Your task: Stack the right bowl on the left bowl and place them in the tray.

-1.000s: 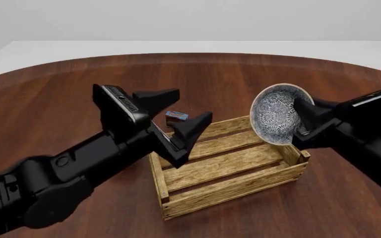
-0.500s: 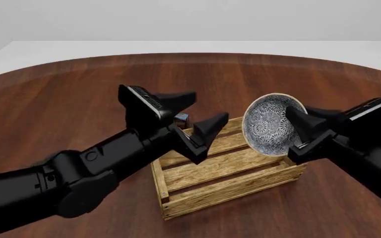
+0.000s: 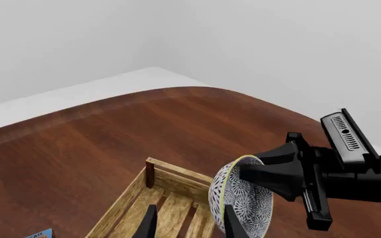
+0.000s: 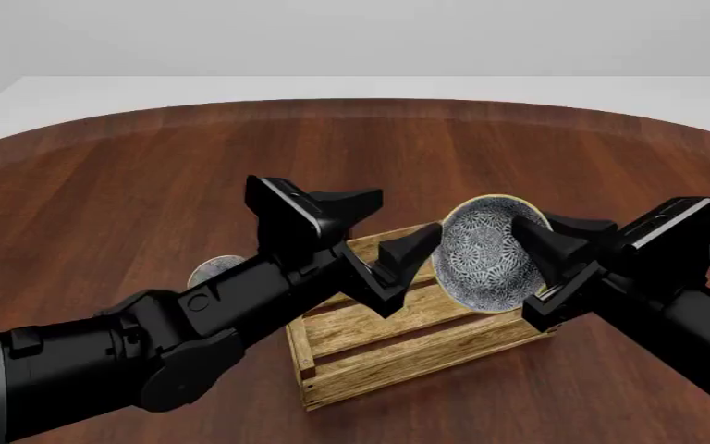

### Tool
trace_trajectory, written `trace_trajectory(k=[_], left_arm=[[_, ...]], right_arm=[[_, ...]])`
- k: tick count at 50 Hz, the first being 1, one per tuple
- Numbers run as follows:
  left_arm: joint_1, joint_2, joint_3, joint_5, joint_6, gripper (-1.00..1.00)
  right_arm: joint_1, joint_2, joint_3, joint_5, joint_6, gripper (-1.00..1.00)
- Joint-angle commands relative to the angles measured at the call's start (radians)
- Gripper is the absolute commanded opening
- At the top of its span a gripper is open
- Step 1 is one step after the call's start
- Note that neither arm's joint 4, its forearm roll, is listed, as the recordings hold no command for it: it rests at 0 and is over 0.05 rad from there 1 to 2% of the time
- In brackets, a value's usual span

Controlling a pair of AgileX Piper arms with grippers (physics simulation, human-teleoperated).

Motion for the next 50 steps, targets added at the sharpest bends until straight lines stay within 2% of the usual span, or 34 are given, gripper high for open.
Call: trace_trajectory(k=[1,49,50], left_arm=[[-0.003,0.034,0.001,-0.024,-0.021,1.0],[0.018,0.148,0.004,-0.111,-0.096,1.0],[0.016,0.145,0.008,-0.115,-0.1,-1.0]], right_arm=[[0.029,-0.015,0.0,0.009,-0.001,-1.0],[0.113,-0.184,-0.007,0.127,-0.019,-1.0],[0.114,-0.185,-0.007,0.128,-0.02,-1.0]])
